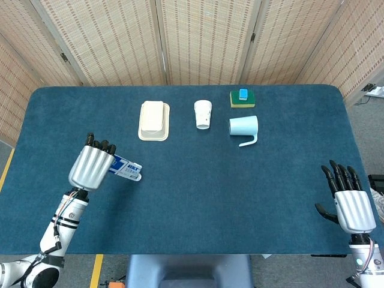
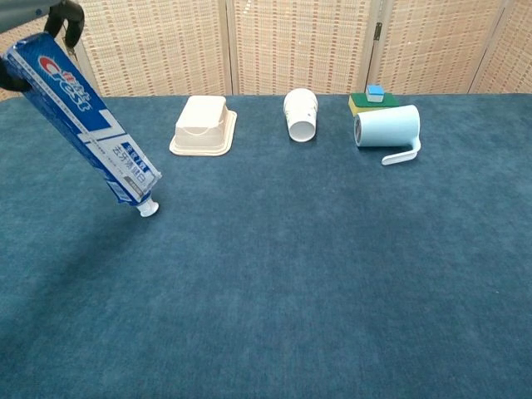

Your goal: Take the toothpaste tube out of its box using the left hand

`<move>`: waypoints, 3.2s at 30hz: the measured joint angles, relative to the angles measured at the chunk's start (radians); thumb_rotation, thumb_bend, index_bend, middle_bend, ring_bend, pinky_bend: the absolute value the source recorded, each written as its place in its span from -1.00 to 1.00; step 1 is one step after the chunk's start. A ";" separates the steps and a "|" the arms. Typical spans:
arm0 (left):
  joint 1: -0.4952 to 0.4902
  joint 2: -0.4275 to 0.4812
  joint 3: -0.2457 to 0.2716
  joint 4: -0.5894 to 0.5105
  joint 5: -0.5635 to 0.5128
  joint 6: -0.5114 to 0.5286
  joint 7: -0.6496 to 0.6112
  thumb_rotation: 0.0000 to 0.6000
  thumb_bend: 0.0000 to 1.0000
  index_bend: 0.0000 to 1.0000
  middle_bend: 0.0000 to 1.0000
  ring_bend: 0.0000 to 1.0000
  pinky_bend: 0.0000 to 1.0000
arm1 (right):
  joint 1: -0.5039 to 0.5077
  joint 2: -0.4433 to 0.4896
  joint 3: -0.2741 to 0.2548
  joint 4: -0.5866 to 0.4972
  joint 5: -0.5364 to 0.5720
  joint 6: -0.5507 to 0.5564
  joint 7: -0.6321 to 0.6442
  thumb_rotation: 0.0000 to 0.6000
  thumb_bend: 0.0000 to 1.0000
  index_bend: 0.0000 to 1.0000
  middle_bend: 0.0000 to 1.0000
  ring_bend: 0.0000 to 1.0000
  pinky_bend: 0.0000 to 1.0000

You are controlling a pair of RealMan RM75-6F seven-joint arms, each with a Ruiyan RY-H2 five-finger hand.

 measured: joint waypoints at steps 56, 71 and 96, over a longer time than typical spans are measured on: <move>-0.028 0.182 -0.107 0.282 0.461 -0.062 -0.586 1.00 -0.65 -0.16 0.10 0.09 -0.39 | -0.014 -0.002 -0.005 -0.010 -0.004 0.016 -0.019 1.00 -0.50 -1.00 -1.00 -1.00 -1.00; 0.110 -0.014 -0.038 0.317 0.221 -0.147 -1.028 1.00 -0.67 -0.27 0.03 -0.10 -0.53 | -0.013 -0.006 -0.005 -0.010 -0.004 0.015 -0.029 1.00 -0.50 -1.00 -1.00 -1.00 -1.00; 0.164 -0.043 0.024 0.277 -0.012 -0.216 -0.716 1.00 -0.75 -1.00 -1.00 -1.00 -1.00 | -0.015 -0.005 -0.001 -0.012 0.004 0.014 -0.030 1.00 -0.50 -1.00 -1.00 -1.00 -1.00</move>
